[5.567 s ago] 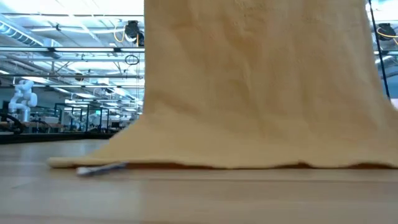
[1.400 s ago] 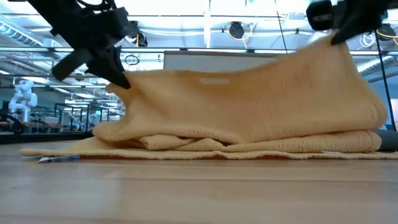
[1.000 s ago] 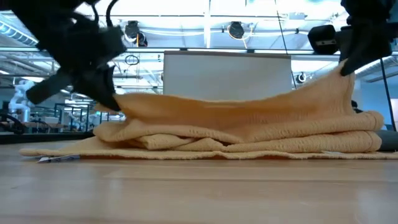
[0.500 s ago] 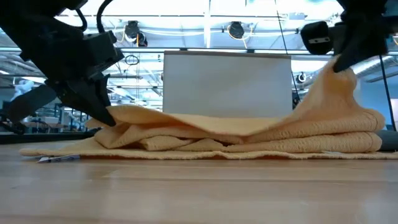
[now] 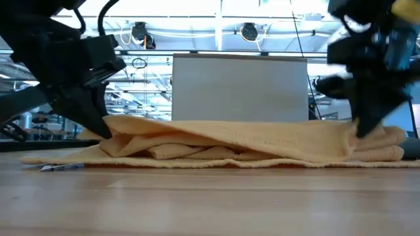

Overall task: Fold towel
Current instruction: Fold the orange towel

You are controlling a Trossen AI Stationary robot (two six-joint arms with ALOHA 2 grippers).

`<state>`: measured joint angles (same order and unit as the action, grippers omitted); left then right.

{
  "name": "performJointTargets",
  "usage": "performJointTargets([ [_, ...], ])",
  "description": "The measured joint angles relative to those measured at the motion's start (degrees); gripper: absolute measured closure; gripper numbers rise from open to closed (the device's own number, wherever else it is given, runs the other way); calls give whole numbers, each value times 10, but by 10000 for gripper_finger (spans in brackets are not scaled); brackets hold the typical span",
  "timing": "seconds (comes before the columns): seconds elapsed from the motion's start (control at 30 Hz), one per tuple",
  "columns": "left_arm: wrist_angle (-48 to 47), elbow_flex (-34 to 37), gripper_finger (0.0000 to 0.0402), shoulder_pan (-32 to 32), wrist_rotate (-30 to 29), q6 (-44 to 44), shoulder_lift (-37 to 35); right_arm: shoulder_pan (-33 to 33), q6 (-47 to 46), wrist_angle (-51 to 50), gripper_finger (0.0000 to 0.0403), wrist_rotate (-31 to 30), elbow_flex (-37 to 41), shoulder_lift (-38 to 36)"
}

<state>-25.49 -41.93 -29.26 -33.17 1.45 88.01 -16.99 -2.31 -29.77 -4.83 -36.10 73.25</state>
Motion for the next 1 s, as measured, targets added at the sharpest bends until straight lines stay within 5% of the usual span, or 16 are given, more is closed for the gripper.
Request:
performJointTargets([
  [0.23,3,0,401,-14,31,15,0,-14,-45,-35,403,4,0,61],
  [1.0,73,-2,401,-13,67,-3,64,-60,-54,-42,385,36,0,9],
])
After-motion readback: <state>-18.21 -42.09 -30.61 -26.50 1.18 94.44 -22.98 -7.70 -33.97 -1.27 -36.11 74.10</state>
